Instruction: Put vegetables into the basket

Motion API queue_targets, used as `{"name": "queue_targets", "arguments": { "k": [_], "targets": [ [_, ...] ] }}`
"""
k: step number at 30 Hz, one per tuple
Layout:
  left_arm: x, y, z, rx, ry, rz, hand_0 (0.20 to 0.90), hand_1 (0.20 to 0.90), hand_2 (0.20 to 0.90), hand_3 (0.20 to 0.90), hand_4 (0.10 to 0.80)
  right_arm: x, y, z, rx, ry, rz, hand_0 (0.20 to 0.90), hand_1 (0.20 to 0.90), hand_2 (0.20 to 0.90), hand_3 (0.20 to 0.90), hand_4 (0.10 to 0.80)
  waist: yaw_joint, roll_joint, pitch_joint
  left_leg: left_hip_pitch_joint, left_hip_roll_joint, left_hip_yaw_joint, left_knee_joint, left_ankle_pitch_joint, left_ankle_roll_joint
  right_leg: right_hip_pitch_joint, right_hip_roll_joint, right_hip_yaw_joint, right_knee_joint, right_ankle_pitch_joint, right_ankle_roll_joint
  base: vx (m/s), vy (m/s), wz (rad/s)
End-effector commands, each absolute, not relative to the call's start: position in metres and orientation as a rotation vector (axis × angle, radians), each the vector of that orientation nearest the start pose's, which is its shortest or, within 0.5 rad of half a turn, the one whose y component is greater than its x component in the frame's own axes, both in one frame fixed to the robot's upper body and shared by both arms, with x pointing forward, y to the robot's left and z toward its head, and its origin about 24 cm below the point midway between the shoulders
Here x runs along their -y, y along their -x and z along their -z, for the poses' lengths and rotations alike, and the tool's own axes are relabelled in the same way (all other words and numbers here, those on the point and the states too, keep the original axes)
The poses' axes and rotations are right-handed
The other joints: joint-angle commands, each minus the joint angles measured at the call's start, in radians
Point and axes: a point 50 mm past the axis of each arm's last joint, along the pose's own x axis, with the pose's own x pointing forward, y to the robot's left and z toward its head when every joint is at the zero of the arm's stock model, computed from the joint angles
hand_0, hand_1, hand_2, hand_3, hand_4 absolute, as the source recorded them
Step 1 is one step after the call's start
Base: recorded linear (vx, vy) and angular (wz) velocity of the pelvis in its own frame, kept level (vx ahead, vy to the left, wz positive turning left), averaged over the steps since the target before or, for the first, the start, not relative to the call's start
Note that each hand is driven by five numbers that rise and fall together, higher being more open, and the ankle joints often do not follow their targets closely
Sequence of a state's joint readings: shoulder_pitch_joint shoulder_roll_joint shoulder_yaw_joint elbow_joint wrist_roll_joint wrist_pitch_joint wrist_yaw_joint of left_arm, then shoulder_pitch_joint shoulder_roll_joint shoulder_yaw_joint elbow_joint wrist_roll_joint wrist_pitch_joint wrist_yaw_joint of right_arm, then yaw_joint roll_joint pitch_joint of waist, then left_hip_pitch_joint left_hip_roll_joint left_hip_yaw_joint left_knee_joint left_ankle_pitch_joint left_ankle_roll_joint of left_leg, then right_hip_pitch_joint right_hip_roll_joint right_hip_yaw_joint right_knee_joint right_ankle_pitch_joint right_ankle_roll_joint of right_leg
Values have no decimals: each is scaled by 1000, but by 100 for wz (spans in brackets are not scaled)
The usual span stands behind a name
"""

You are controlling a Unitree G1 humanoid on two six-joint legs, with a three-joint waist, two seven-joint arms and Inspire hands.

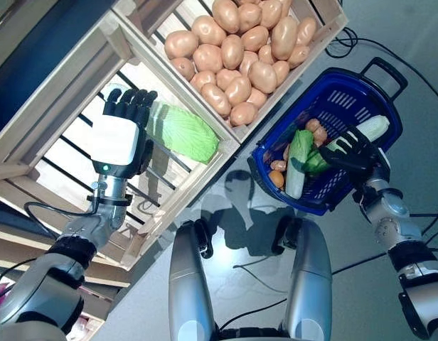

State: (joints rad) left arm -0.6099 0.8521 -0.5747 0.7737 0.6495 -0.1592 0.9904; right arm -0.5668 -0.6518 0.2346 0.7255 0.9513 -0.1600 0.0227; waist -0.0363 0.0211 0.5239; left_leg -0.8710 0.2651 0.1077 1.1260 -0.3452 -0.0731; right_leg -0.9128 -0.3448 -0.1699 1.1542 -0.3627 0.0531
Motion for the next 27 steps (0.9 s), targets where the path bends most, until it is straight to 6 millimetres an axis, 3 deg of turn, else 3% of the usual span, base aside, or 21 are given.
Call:
{"name": "queue_targets", "arguments": {
  "k": [1,8,14,18,27],
  "targets": [
    [-295,-336,-170,679,-1561,-625,900,900,900,900,800,297,-351,-144,211,-242,144,900,900,900,900,800,6,9,-26,46,11,-16,-52,-45,-42,58,-34,65,-58,29,55,5,38,-2],
    [-303,-349,-183,556,-1639,-624,900,900,900,900,800,297,-356,-151,201,-224,111,900,900,900,900,800,-9,0,-24,7,27,-15,-11,-49,-43,23,-34,70,-27,30,57,-5,45,-4],
    [-301,-366,-218,541,-1769,-604,900,900,900,900,800,302,-360,-160,197,-228,94,900,900,900,900,800,-27,-9,-11,-42,41,-14,31,-52,-39,-22,-34,71,4,34,59,-39,40,-5],
    [-296,-371,-230,540,-1802,-567,900,900,900,900,800,306,-361,-163,195,-229,103,900,900,900,900,800,-33,-11,-6,-55,45,-14,45,-55,-35,-36,-36,71,15,35,57,-27,23,-6],
    [-303,-379,-228,292,-1790,-444,900,900,900,900,800,308,-361,-169,207,-221,100,900,900,900,900,800,-44,-8,-4,-78,51,-10,55,-51,-29,-54,-36,76,10,49,58,0,0,0]
  ]
}}
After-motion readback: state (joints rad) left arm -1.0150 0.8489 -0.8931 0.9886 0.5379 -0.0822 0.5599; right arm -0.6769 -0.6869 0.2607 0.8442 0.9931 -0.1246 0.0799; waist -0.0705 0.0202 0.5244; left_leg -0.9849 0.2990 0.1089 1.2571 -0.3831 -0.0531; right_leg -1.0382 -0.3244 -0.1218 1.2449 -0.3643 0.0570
